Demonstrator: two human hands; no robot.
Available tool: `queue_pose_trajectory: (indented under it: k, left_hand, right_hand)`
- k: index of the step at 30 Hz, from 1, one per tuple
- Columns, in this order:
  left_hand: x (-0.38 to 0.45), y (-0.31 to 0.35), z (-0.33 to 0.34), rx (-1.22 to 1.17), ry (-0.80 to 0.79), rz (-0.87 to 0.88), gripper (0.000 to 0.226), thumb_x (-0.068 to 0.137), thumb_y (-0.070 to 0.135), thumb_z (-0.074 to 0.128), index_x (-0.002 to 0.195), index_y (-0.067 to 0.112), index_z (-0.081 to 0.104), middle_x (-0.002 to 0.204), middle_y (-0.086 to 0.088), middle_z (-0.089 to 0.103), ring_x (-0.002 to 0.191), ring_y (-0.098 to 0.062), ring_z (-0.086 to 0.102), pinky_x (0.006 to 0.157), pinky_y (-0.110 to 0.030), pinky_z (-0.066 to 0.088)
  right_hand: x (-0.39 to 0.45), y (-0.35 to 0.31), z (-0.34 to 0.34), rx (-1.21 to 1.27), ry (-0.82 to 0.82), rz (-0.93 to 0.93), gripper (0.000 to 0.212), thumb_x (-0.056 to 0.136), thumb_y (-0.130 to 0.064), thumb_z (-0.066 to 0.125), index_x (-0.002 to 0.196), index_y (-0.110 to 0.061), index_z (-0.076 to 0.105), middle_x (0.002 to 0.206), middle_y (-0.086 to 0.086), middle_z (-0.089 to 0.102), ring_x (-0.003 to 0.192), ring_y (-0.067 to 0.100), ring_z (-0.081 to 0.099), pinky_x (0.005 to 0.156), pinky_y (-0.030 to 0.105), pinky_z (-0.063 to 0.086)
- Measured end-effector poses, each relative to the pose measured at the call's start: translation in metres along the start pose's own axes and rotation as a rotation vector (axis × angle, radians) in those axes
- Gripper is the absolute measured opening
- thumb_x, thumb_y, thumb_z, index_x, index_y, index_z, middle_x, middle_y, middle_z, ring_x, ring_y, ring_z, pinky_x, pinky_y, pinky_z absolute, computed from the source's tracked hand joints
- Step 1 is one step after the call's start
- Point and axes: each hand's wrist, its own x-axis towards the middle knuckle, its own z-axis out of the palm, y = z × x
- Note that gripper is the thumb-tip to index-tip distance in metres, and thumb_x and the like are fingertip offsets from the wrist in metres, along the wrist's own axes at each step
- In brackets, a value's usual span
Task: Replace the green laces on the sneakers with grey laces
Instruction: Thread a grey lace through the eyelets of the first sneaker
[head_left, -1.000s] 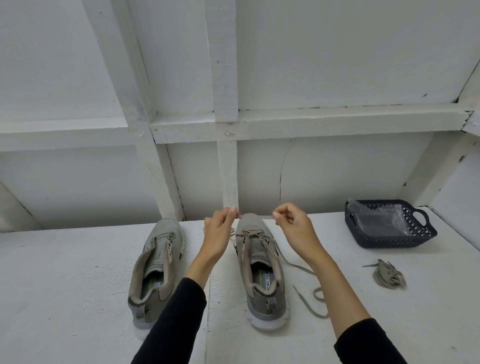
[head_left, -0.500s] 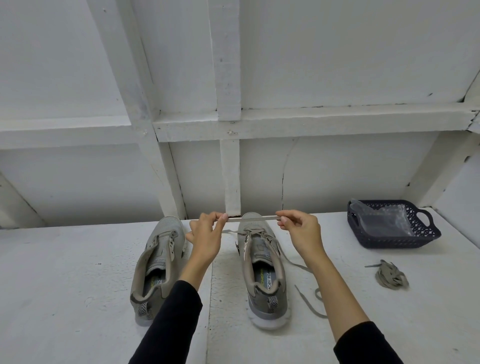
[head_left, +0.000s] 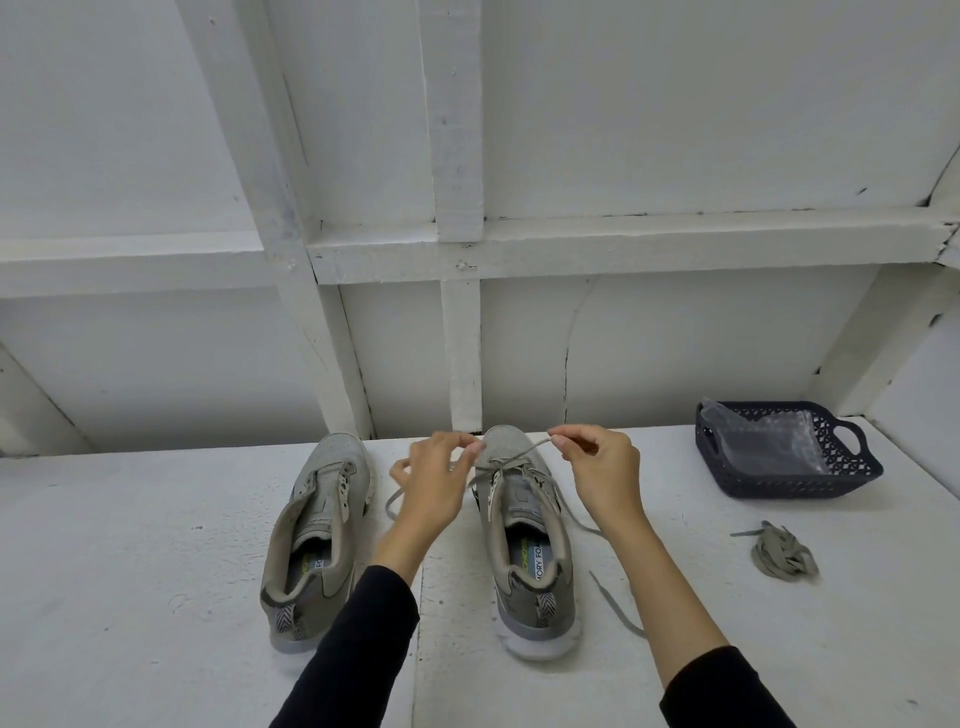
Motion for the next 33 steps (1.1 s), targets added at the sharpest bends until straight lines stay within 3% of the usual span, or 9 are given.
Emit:
queue_pose_trajectory:
  k: [3, 8, 12, 16, 19, 23, 27, 30, 33]
  left_hand:
    - [-0.005, 0.018, 0.006, -0.089, -0.122, 0.097, 0.015, 0.097, 0.046, 0.051, 0.103, 0.042, 0.065, 0.102, 0.028, 0.060, 0.109, 0.000, 0.046, 0.092, -0.026, 0.013]
    - [-0.002, 0.032, 0.014, -0.161, -0.099, 0.137, 0.011, 0.091, 0.046, 0.061, 0.093, 0.040, 0.070, 0.090, 0.029, 0.067, 0.103, 0.003, 0.055, 0.078, -0.026, 0.014]
    - [0.004, 0.027, 0.022, -0.228, -0.060, 0.068, 0.012, 0.093, 0.032, 0.064, 0.083, 0.038, 0.068, 0.077, 0.018, 0.071, 0.083, 0.006, 0.063, 0.087, -0.030, 0.043]
    - [0.009, 0.017, 0.026, -0.295, -0.031, -0.065, 0.012, 0.097, 0.021, 0.057, 0.098, 0.015, 0.067, 0.087, 0.004, 0.068, 0.079, -0.008, 0.062, 0.063, -0.011, 0.045]
    - [0.010, 0.012, 0.030, -0.305, -0.106, -0.130, 0.009, 0.096, 0.019, 0.055, 0.093, 0.014, 0.062, 0.079, 0.004, 0.061, 0.070, -0.008, 0.056, 0.054, -0.008, 0.041]
    - [0.004, 0.008, 0.039, -0.319, -0.165, -0.142, 0.011, 0.094, 0.020, 0.061, 0.088, 0.012, 0.064, 0.065, 0.006, 0.054, 0.060, -0.004, 0.048, 0.050, -0.007, 0.037]
    - [0.002, 0.011, 0.050, -0.292, -0.170, -0.152, 0.008, 0.091, 0.021, 0.066, 0.085, 0.016, 0.067, 0.071, 0.007, 0.061, 0.065, -0.001, 0.055, 0.052, -0.005, 0.039]
    - [-0.001, 0.015, 0.057, -0.327, -0.166, -0.174, 0.008, 0.091, 0.011, 0.066, 0.084, 0.014, 0.066, 0.066, 0.005, 0.059, 0.050, 0.004, 0.052, 0.047, -0.006, 0.040]
    - [-0.003, 0.016, 0.060, -0.356, -0.137, -0.215, 0.014, 0.092, 0.008, 0.063, 0.079, 0.013, 0.066, 0.062, 0.004, 0.059, 0.042, 0.003, 0.050, 0.044, -0.010, 0.040]
  right_hand:
    - [-0.001, -0.002, 0.003, 0.008, -0.001, -0.013, 0.013, 0.083, -0.008, 0.073, 0.091, -0.017, 0.066, 0.074, -0.011, 0.068, 0.066, -0.010, 0.060, 0.065, 0.007, 0.043]
    - [0.002, -0.001, 0.002, -0.014, -0.035, -0.010, 0.021, 0.084, -0.011, 0.072, 0.093, -0.013, 0.053, 0.074, -0.005, 0.071, 0.066, -0.007, 0.060, 0.062, 0.004, 0.041]
    - [0.002, 0.004, 0.004, -0.049, -0.029, 0.028, 0.015, 0.090, -0.014, 0.065, 0.098, -0.013, 0.052, 0.086, 0.001, 0.071, 0.080, 0.012, 0.066, 0.066, 0.012, 0.048]
    - [0.001, 0.014, 0.014, -0.229, -0.285, 0.175, 0.038, 0.087, -0.031, 0.068, 0.117, -0.014, 0.052, 0.109, -0.001, 0.058, 0.095, 0.012, 0.057, 0.077, 0.018, 0.046]
    - [-0.006, 0.024, 0.023, -0.345, -0.395, 0.233, 0.037, 0.086, -0.021, 0.064, 0.120, -0.010, 0.058, 0.114, 0.007, 0.059, 0.105, 0.020, 0.057, 0.084, 0.024, 0.043]
    - [-0.007, 0.035, 0.022, -0.189, -0.274, 0.316, 0.019, 0.092, -0.014, 0.055, 0.100, -0.010, 0.071, 0.098, 0.007, 0.068, 0.092, 0.022, 0.060, 0.068, 0.021, 0.043]
    - [-0.002, 0.048, 0.017, 0.148, -0.185, 0.585, 0.029, 0.078, 0.003, 0.049, 0.085, -0.011, 0.074, 0.105, 0.016, 0.070, 0.093, 0.026, 0.059, 0.079, 0.033, 0.046]
    - [-0.003, 0.050, 0.012, 0.448, -0.154, 0.697, 0.034, 0.077, 0.011, 0.042, 0.087, -0.003, 0.071, 0.096, 0.021, 0.068, 0.084, 0.027, 0.059, 0.070, 0.030, 0.048]
    - [-0.004, 0.051, 0.011, 0.510, -0.151, 0.701, 0.035, 0.079, 0.012, 0.041, 0.093, 0.001, 0.071, 0.089, 0.017, 0.068, 0.080, 0.025, 0.059, 0.068, 0.028, 0.049]
